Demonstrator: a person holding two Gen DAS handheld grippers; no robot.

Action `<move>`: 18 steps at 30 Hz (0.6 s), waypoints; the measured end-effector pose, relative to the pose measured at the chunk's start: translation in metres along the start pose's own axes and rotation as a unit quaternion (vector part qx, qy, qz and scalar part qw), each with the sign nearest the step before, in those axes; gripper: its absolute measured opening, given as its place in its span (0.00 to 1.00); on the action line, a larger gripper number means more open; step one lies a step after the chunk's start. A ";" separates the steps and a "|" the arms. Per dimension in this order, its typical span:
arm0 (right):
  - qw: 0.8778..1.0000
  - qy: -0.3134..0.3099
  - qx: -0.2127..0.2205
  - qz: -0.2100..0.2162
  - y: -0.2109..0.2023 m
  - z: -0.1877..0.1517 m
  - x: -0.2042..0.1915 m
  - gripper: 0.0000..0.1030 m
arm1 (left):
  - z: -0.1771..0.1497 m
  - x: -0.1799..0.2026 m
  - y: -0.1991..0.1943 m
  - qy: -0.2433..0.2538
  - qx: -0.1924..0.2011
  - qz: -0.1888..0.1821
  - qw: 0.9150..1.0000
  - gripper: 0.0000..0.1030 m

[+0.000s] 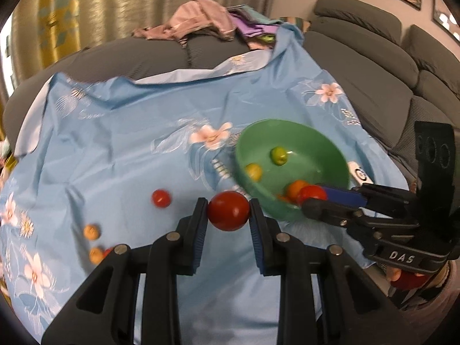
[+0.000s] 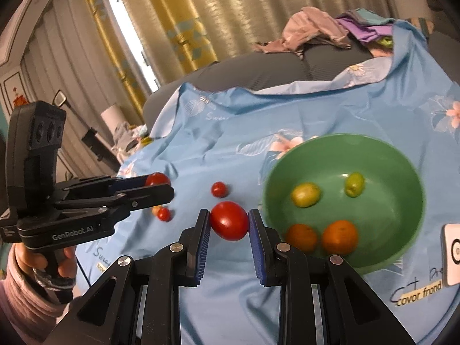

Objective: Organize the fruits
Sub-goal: 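Carry both cherry tomatoes over the green bowl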

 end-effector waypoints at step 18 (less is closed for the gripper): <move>0.996 0.063 0.010 -0.057 -0.009 -0.002 0.077 0.28 | 0.038 0.063 0.076 0.059 -0.036 -0.063 0.996 0.27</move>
Point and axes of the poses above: each gripper's, at about its wrist camera, not at the fingertips, and y roughly the way its jaws point, x to its right, z to its top, the point moved 6 cm from there along y, roughly the way its jaws point, and after that the axes turned 9 degrees about -z, right-handed, at the moved point
